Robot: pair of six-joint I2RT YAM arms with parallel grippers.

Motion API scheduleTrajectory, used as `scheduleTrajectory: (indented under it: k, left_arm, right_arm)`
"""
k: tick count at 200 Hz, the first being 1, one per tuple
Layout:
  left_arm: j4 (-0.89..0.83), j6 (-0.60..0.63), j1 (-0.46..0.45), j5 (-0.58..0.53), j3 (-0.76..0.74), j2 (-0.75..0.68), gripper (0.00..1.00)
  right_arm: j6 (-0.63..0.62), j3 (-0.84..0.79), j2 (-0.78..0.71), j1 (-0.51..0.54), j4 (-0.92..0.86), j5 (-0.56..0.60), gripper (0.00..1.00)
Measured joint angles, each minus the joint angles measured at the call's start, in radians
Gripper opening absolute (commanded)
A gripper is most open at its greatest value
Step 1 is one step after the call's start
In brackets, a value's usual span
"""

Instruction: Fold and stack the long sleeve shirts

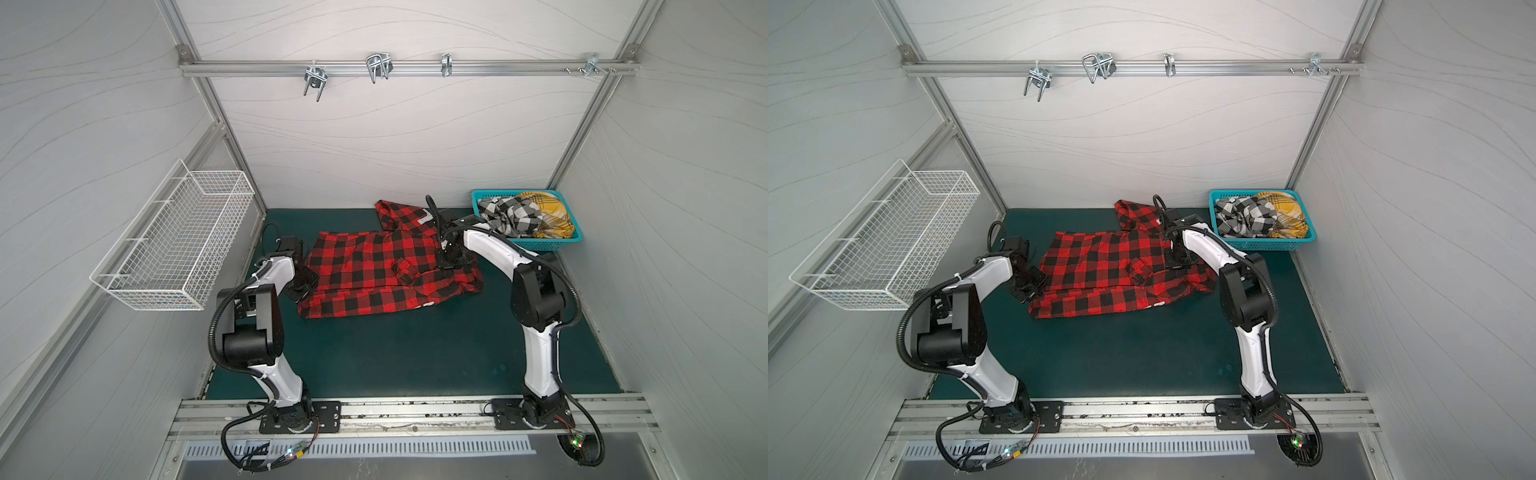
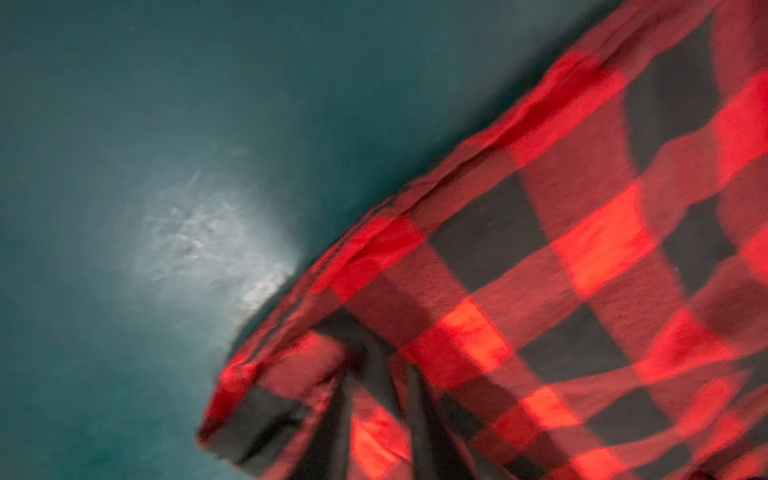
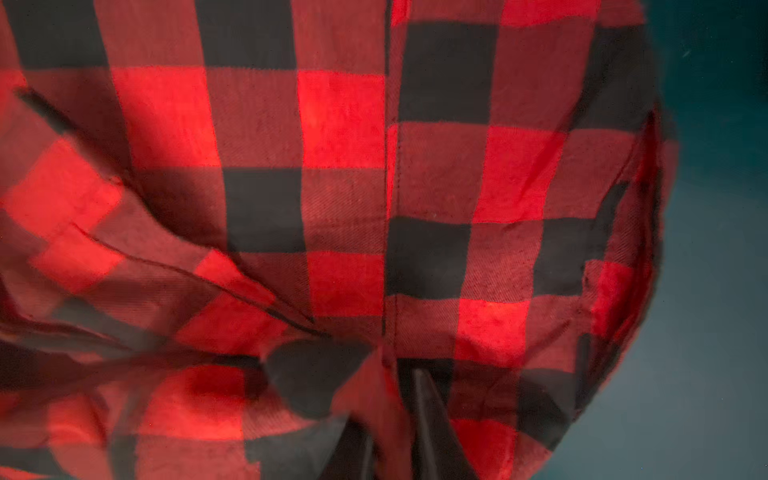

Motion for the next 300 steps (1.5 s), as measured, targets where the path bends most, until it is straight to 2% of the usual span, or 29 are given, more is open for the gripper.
scheduleTrajectory:
  k: [10, 18, 36, 49, 71, 94, 104, 134, 151, 171, 197, 228, 254, 281, 300]
  left_arm:
    - [-0.001, 0.008, 0.0, 0.005, 0.027, 0.013, 0.54]
    - [0.0, 0.013, 0.0, 0.005, 0.04, 0.017, 0.57]
    - [-0.024, 0.019, -0.001, -0.015, 0.046, -0.006, 0.57]
    - [-0.052, 0.021, -0.011, -0.027, 0.046, -0.045, 0.53]
    - [-0.066, 0.019, -0.06, -0.031, 0.036, -0.138, 0.4]
    - [-0.029, -0.005, -0.149, 0.019, -0.036, -0.18, 0.25]
    - [-0.012, -0.024, -0.183, 0.049, -0.079, -0.163, 0.22]
    - [-0.009, -0.048, -0.198, 0.081, -0.16, -0.092, 0.19]
    - [-0.013, -0.047, -0.196, 0.071, -0.164, -0.079, 0.17]
    - [-0.013, -0.035, -0.185, 0.048, -0.164, -0.072, 0.16]
    - [-0.003, -0.019, -0.157, 0.029, -0.189, -0.063, 0.14]
    - [0.014, 0.003, -0.095, 0.04, -0.239, -0.103, 0.14]
    - [0.0, 0.03, -0.062, 0.016, -0.278, -0.145, 0.14]
    - [-0.016, 0.051, -0.058, 0.0, -0.28, -0.15, 0.14]
    - [-0.018, 0.058, -0.058, -0.003, -0.278, -0.15, 0.14]
  right_arm:
    - [0.006, 0.011, 0.003, -0.003, -0.003, 0.0, 0.68]
    - [0.008, 0.012, 0.004, -0.005, -0.006, 0.002, 0.73]
    - [0.006, 0.007, -0.006, -0.005, -0.02, 0.011, 0.75]
    - [0.007, -0.008, -0.032, -0.005, -0.033, 0.017, 0.75]
    - [0.017, -0.066, -0.118, -0.016, -0.032, -0.01, 0.68]
    - [0.031, -0.116, -0.174, -0.073, -0.023, -0.116, 0.59]
    - [0.039, -0.13, -0.167, -0.105, -0.008, -0.172, 0.57]
    - [0.052, -0.154, -0.093, -0.153, 0.017, -0.256, 0.51]
    - [0.053, -0.167, -0.046, -0.153, 0.029, -0.282, 0.47]
    - [0.066, -0.207, -0.019, -0.152, 0.052, -0.303, 0.46]
    - [0.079, -0.285, -0.02, -0.152, 0.076, -0.329, 0.46]
    - [0.104, -0.419, -0.108, -0.151, 0.146, -0.365, 0.46]
    - [0.126, -0.52, -0.203, -0.12, 0.111, -0.329, 0.57]
    - [0.137, -0.533, -0.348, -0.094, 0.036, -0.242, 0.69]
    - [0.138, -0.533, -0.481, -0.062, -0.003, -0.155, 0.7]
